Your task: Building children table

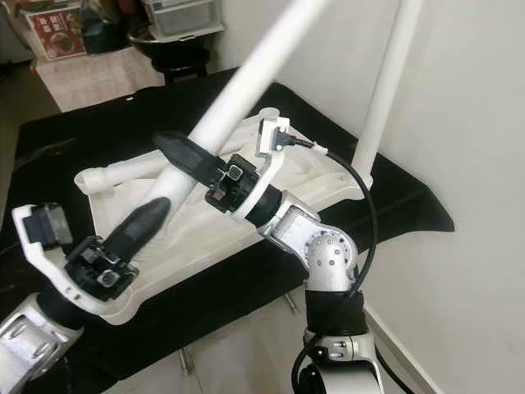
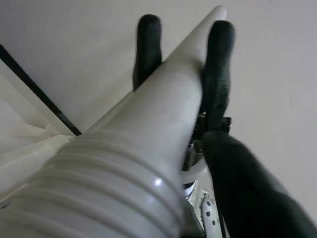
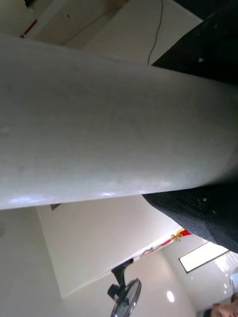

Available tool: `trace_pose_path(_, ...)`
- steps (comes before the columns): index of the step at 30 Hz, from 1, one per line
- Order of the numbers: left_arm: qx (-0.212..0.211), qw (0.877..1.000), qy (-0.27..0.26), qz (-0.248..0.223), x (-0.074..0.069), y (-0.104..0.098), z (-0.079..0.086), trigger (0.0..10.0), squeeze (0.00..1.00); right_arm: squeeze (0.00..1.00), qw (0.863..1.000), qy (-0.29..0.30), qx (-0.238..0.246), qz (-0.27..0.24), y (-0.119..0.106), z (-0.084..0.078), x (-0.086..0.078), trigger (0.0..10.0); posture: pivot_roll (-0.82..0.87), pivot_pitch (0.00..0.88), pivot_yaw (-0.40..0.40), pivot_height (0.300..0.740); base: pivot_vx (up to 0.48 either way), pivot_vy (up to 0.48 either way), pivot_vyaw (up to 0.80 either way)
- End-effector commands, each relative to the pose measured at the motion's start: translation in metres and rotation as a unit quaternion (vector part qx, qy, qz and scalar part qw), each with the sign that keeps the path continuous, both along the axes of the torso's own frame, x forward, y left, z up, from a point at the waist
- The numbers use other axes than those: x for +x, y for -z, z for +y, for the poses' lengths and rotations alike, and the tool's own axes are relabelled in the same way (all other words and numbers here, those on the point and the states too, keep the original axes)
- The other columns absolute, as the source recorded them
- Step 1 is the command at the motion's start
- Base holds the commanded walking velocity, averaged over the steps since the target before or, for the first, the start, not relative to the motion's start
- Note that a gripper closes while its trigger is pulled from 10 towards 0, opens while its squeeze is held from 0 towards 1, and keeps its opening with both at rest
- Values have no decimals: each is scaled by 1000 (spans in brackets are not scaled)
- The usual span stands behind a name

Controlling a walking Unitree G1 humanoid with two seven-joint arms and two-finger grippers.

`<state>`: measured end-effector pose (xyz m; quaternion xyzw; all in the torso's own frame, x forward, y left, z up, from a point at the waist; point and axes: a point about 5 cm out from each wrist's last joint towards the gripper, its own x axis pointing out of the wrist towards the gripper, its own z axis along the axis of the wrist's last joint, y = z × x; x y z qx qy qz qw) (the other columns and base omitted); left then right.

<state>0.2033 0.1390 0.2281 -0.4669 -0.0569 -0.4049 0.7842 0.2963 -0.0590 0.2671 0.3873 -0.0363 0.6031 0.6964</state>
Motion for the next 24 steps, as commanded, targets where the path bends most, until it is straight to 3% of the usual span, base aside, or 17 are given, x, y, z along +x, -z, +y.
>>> trace_pose_path(1, 15, 1000, 7, 17, -1, 8, 1, 10000, 1000, 0, 1000, 13, 1, -26, -10, 4, -1, 0, -21, 100, 43, 740, 0, 0, 0)
trace_pose_path(15, 55, 998, -5, 32, -9, 25, 16, 10000, 1000, 0, 993, 113, -9, -22, -16, -20, 21, 0, -20, 92, 43, 740, 0, 0, 0)
trace_pose_path(16, 75, 996, -28, 36, -8, 27, 24, 10000, 1000, 0, 987, 158, -18, -24, -17, -28, 28, 0, -19, 86, 45, 740, 0, 0, 0)
trace_pose_path(19, 81, 995, -36, 38, -7, 27, 26, 10000, 1000, 0, 984, 176, -24, -26, -17, -31, 31, 0, -19, 86, 45, 740, 0, 0, 0)
trace_pose_path(21, 105, 992, -60, 47, -5, 31, 31, 10000, 1000, 0, 972, 225, -52, -42, -17, -35, 36, 0, -17, 79, 46, 740, 0, 0, 0)
trace_pose_path(23, 105, 992, -60, 47, -5, 31, 31, 10000, 1000, 0, 972, 225, -52, -42, -17, -35, 36, 0, -17, 79, 46, 740, 0, 0, 0)
trace_pose_path(24, 122, 987, -81, 59, -2, 34, 33, 10000, 1000, 0, 965, 248, -72, -53, -16, -37, 39, 0, -19, 78, 47, 740, 0, 0, 0)
